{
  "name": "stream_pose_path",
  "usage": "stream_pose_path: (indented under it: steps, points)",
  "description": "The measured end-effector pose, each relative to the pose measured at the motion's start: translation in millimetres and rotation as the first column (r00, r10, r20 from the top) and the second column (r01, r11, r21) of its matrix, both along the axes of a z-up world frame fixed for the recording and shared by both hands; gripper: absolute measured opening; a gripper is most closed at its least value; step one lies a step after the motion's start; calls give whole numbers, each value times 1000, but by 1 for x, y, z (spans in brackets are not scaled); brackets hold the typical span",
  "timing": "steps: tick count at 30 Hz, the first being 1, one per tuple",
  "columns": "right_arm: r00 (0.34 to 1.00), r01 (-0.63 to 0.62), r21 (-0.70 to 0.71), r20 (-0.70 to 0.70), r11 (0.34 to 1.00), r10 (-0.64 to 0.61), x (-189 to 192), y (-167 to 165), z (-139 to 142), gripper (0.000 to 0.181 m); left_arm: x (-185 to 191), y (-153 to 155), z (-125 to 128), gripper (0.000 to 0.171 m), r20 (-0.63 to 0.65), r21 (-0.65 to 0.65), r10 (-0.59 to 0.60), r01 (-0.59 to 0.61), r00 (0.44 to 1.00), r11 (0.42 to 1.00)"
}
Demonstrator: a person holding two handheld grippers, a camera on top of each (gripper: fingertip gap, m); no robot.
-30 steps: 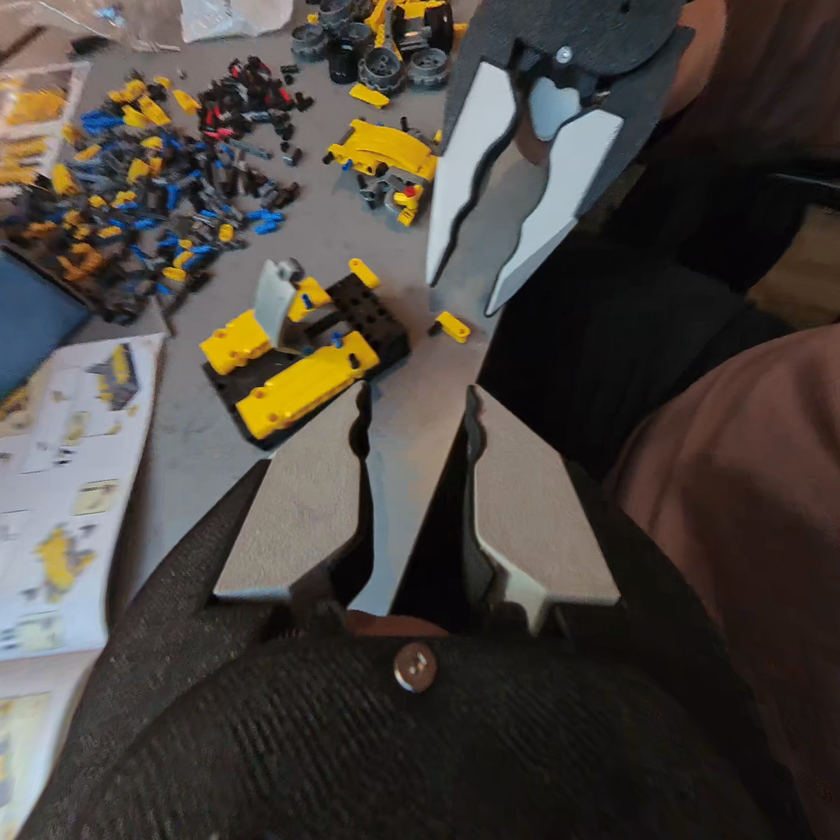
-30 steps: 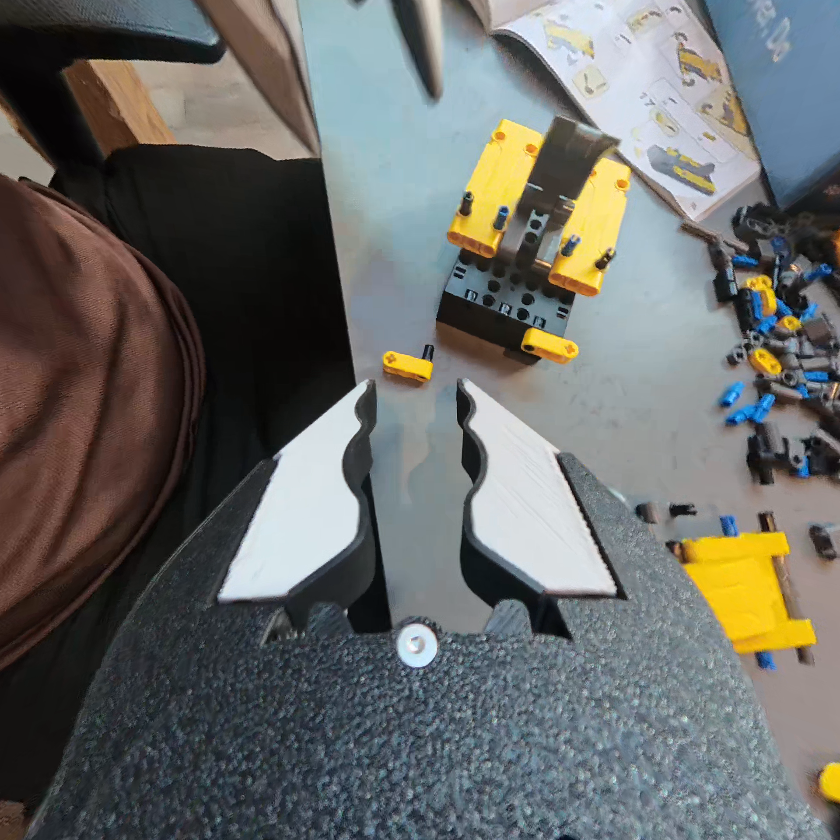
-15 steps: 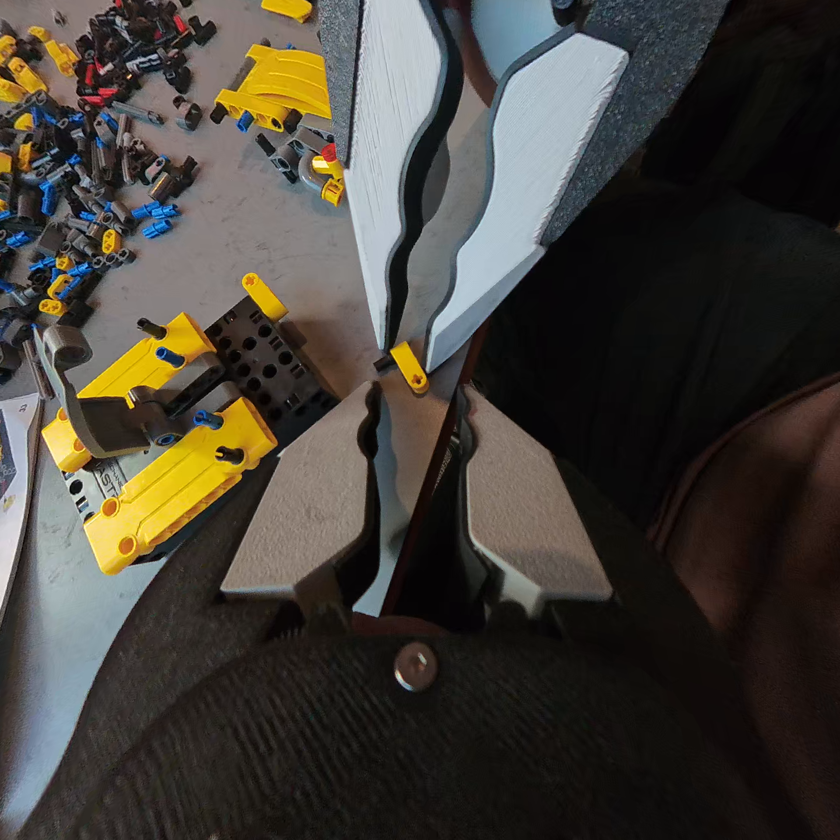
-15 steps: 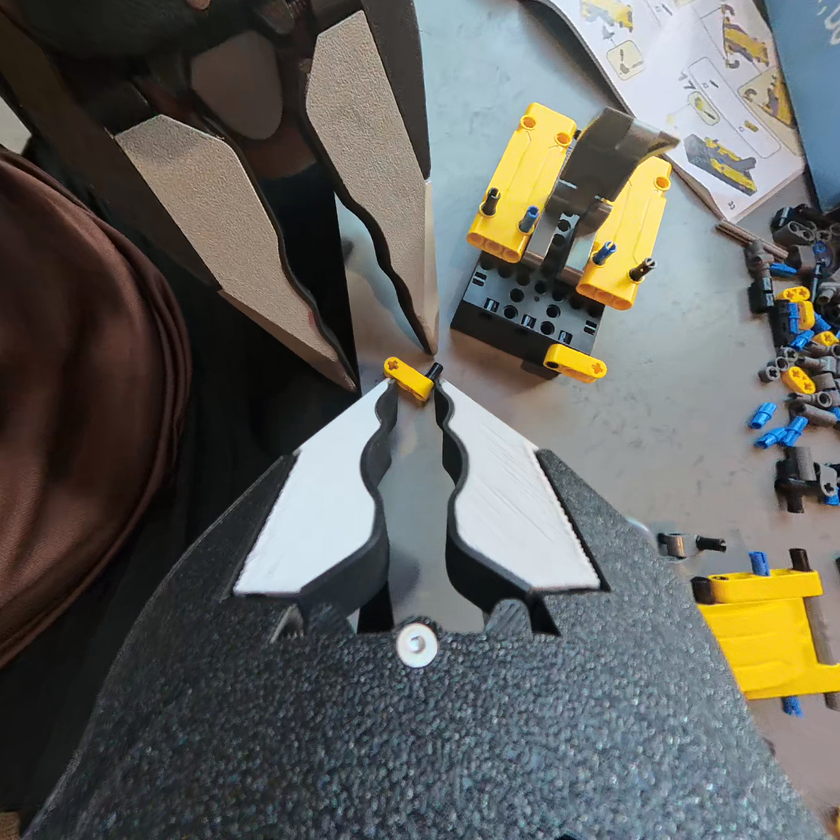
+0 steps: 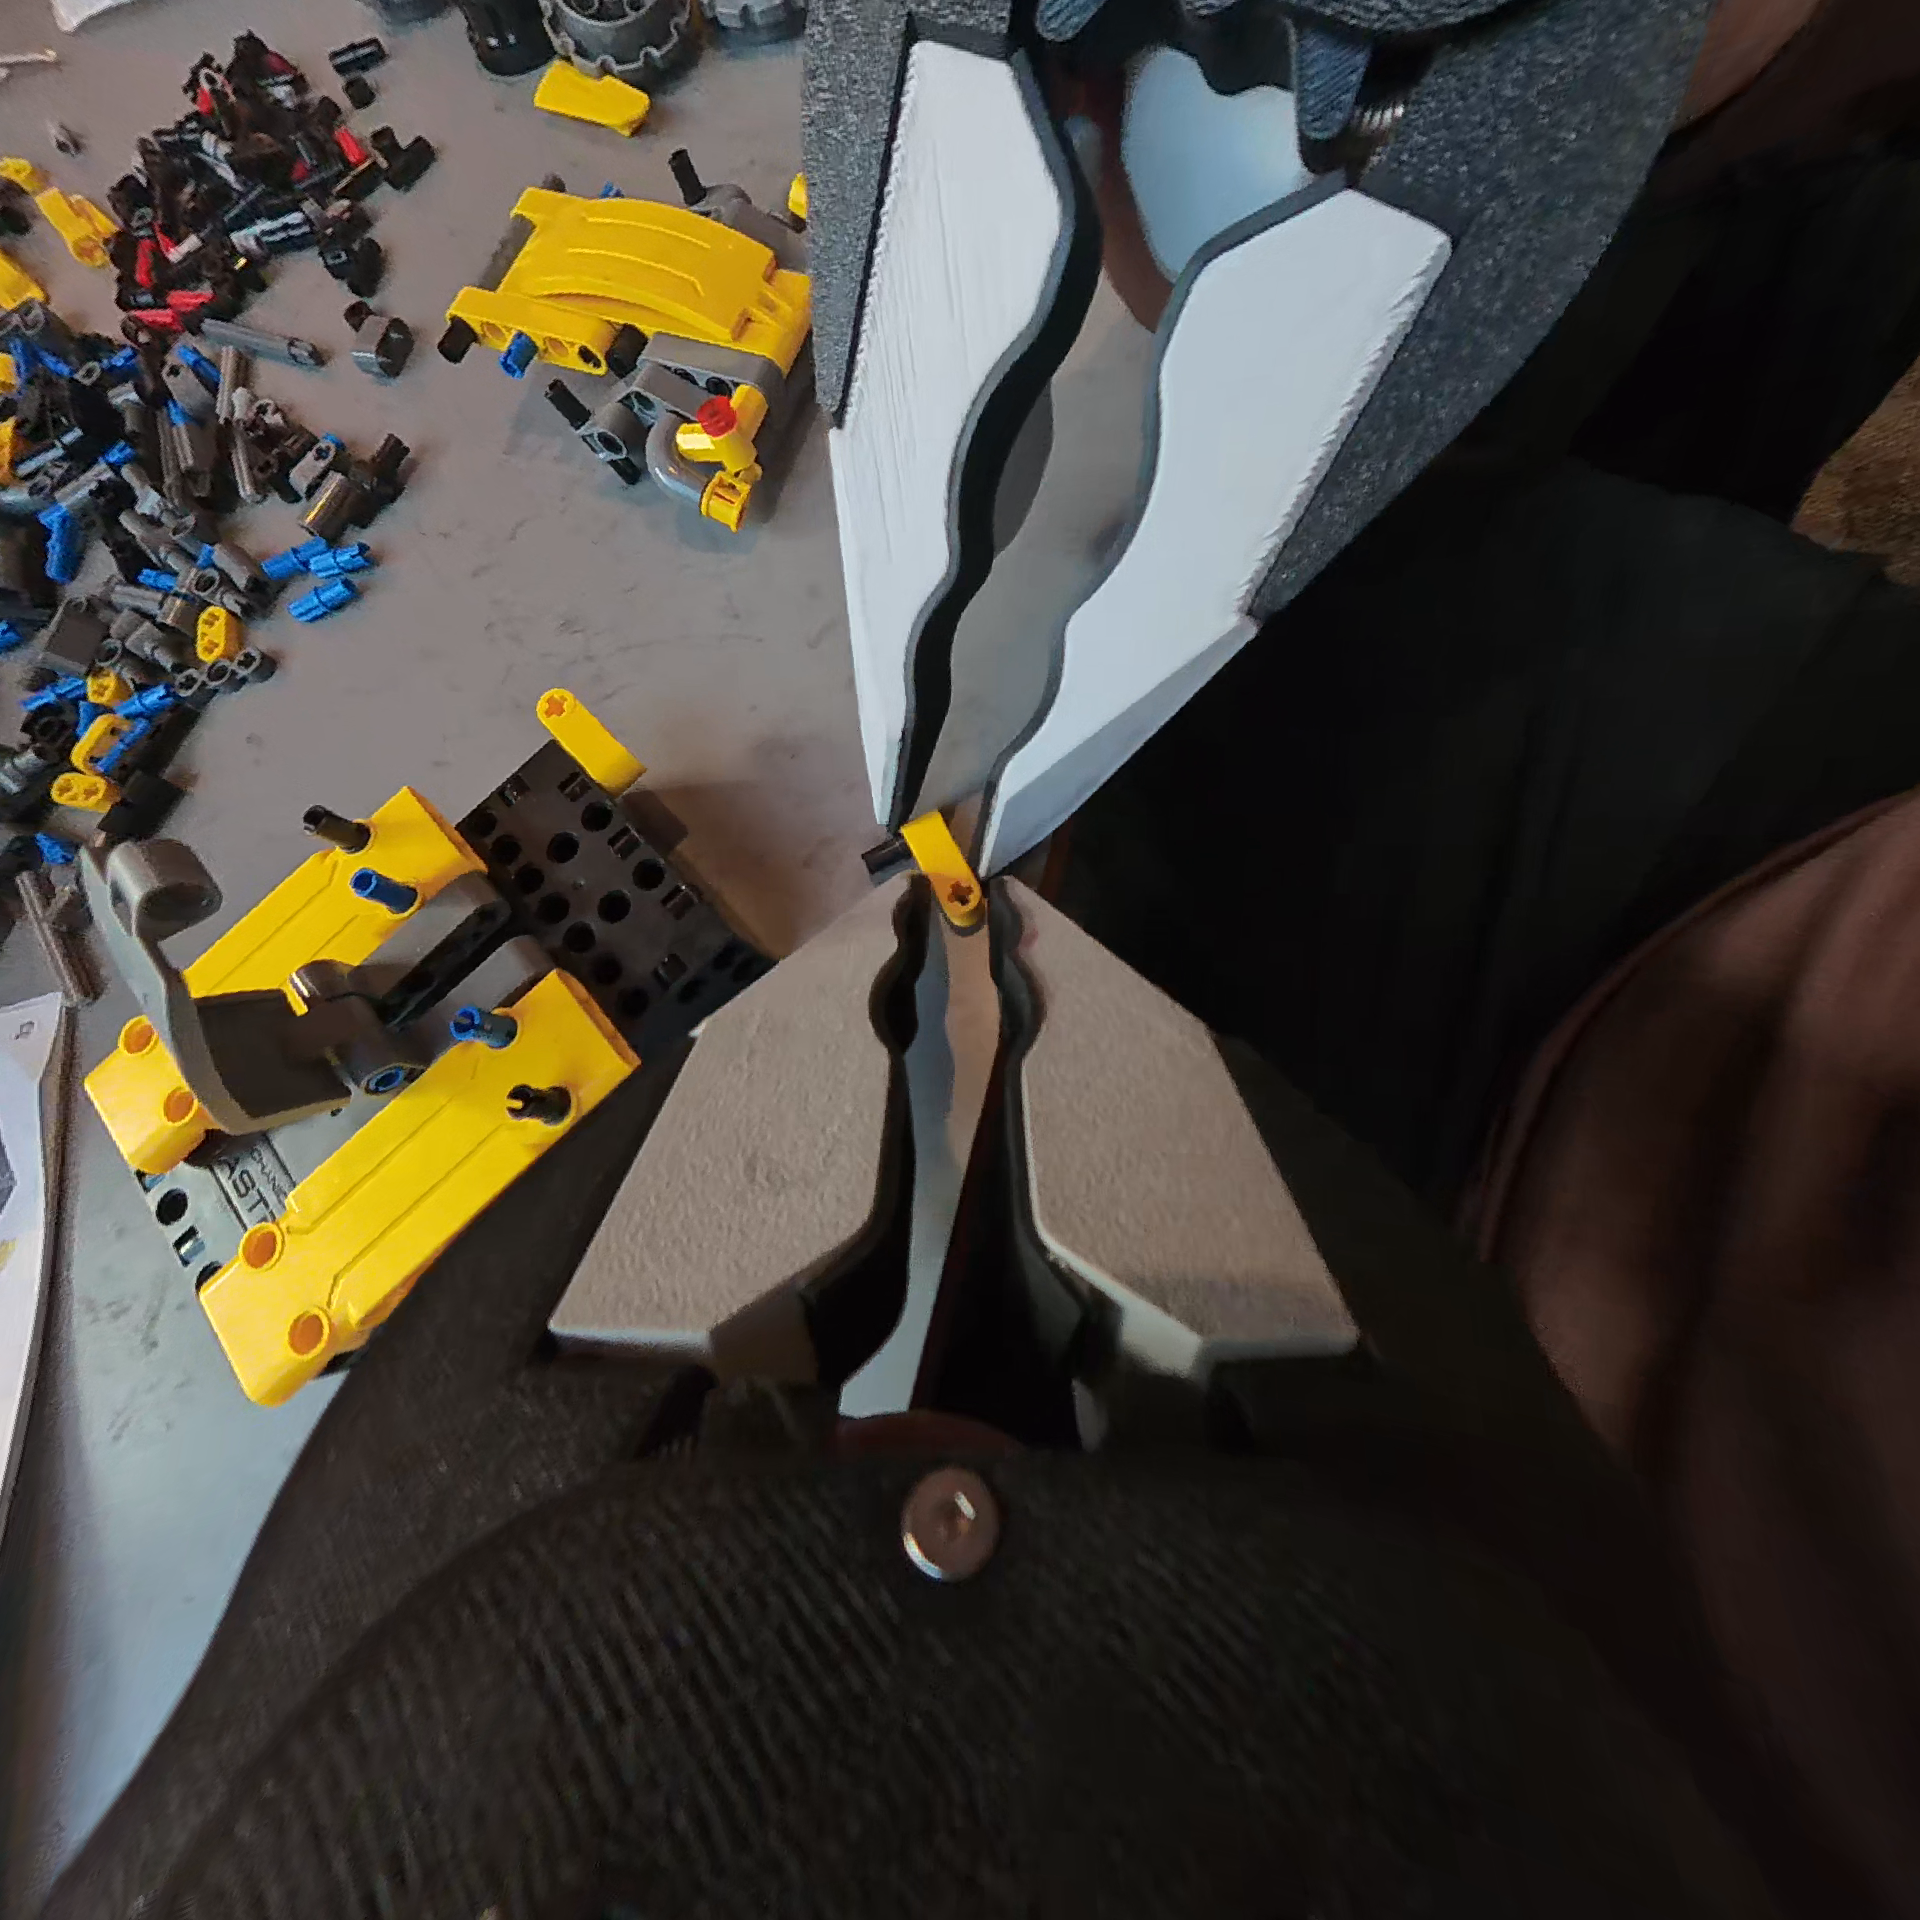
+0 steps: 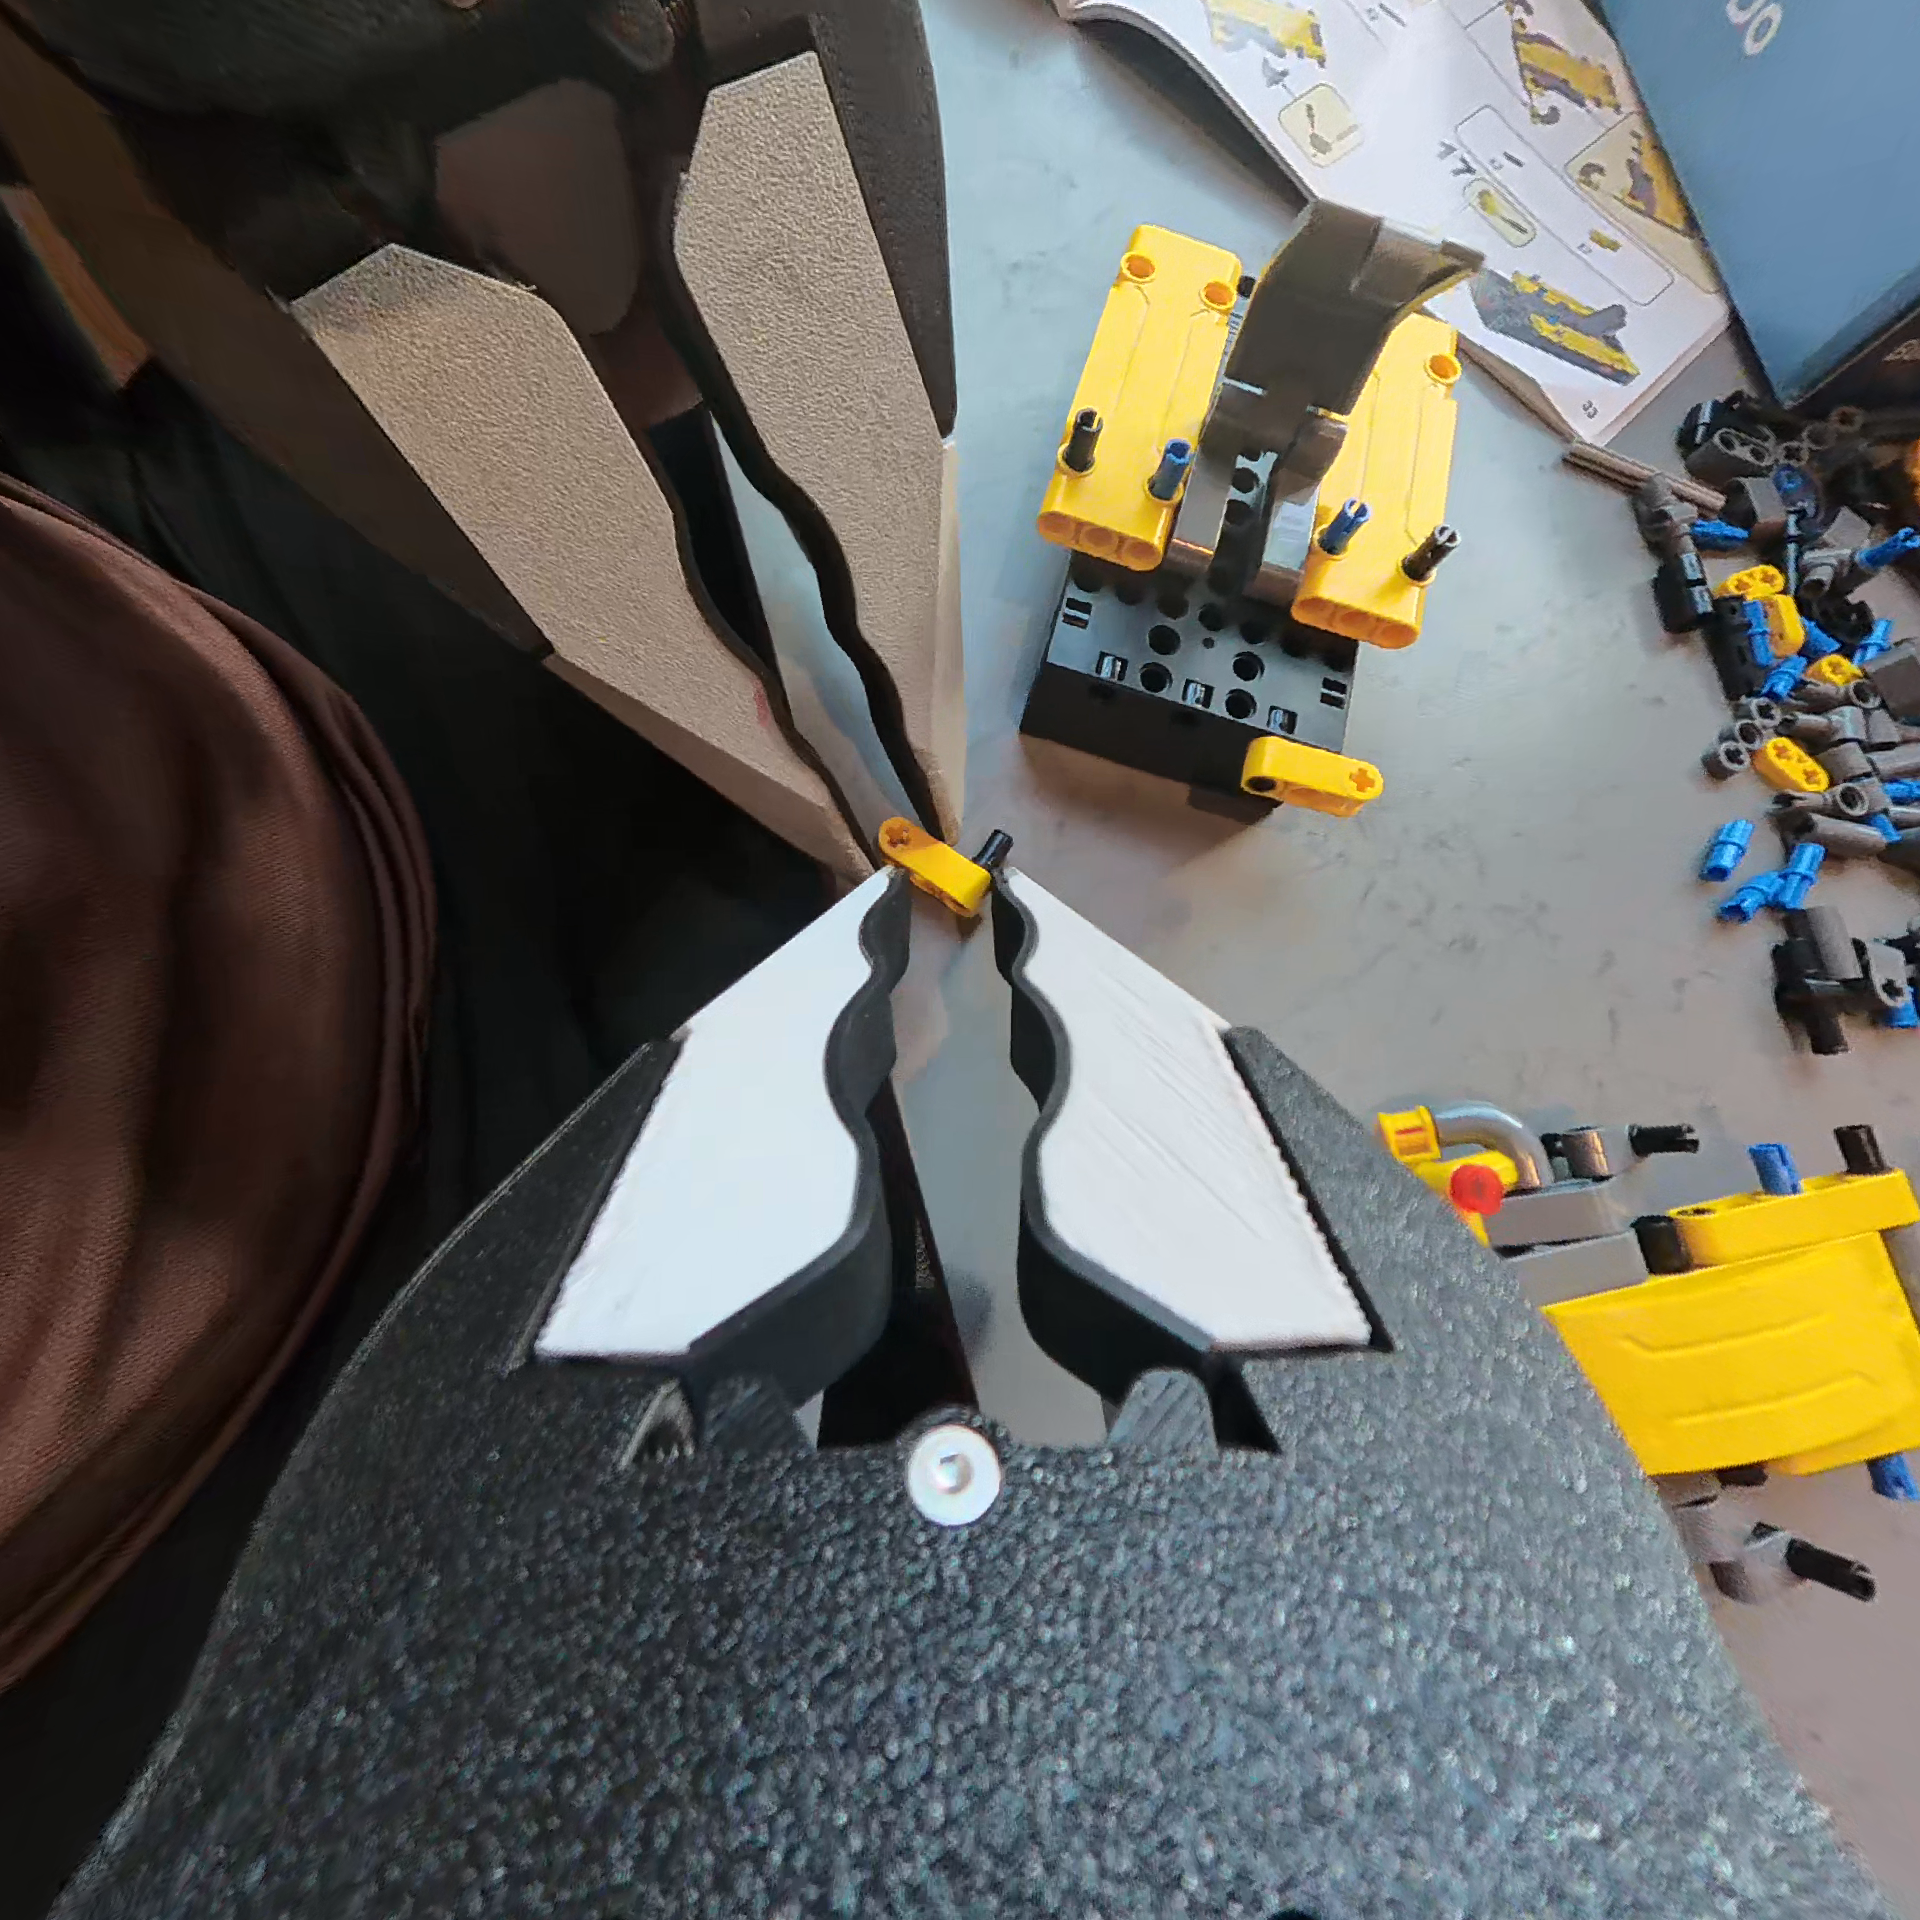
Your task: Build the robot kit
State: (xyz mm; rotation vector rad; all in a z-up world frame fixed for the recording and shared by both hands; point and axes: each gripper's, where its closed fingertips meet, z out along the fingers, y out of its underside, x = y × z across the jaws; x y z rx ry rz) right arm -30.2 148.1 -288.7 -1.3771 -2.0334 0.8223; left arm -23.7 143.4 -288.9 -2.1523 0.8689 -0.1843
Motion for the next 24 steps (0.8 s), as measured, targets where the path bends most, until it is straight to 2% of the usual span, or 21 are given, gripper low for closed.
stream_pose_path:
  steps: [2, 4, 7, 9, 12, 18, 21, 24]
  points:
    - [999, -31, 17, -10, 999, 31, 2, -3, 0, 12, 2, -3, 0, 7, -40, 14, -65, 66, 997, 998]
    - [999, -41, 23, -16, 999, 42, 4, -2, 0, 12, -2, -6, 1, 6, -134, 57, -143, 151, 981, 987]
    - [997, -71, 32, -39, 997, 73, 6, -1, 5, 22, -7, -13, 1, 5, -225, 75, -238, 260, 945, 963]
    - [990, -113, 84, -69, 990, 119, 6, -3, 10, 25, -7, -18, 0, 6, -280, 94, -314, 351, 907, 932]
    - [984, -149, 169, -75, 974, 164, 3, -8, 12, 27, -5, -21, 0, 5, -317, 112, -352, 404, 881, 908]
    - [978, -192, 214, -39, 958, 205, 0, -16, 2, 27, -5, -19, 1, 5, -311, 151, -338, 397, 888, 905]
    - [976, -199, 226, -39, 954, 213, -2, -17, 2, 16, -4, -19, 1, 5, -289, 159, -336, 391, 896, 906]
    - [978, -189, 229, -42, 955, 204, -2, -16, 2, 14, -5, -17, 1, 5, -264, 164, -322, 372, 909, 914]
